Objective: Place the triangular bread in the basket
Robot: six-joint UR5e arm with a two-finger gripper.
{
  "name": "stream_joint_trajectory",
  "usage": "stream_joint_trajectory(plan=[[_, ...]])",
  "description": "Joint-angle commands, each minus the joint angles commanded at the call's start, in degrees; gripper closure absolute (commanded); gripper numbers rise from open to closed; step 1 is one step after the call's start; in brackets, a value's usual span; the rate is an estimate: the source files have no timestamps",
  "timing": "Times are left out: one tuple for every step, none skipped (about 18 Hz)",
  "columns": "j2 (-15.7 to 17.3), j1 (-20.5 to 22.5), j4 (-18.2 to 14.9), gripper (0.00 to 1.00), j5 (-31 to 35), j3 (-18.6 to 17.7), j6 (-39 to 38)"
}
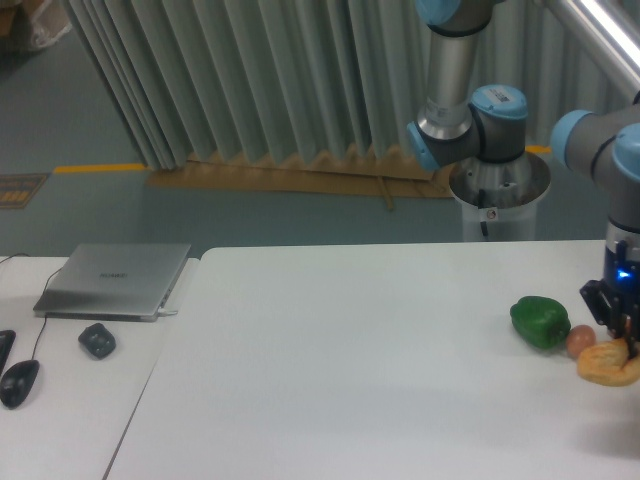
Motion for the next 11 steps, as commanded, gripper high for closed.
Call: stream_joint_trajectory(plan=[[0.1,0.2,0.2,0.85,0.1,0.5,0.2],[0.3,1.0,0.2,0.85,0.1,1.1,0.1],[0.3,1.4,0.3,0.85,-0.1,1.6,0.3],[0.3,1.5,0.5,0.85,-0.2,2.3,0.3],[0.2,1.8,1.7,0.85,-0.3,3.0,0.4],[-0.2,2.1,3.0,0.85,-0.3,4.1,1.2],[-0.9,2.2,3.1,0.85,-0.3,4.8,1.8],[-1.3,2.1,3.3,0.85,-0.2,5.2,2.1],[-1.9,2.2,4.0,0.85,-0.1,5.3,2.1],[-2.4,2.2,4.6,0.85,-0.1,5.4,2.1],[-2.6,2.5,4.9,0.84,0.0,5.7,2.2]])
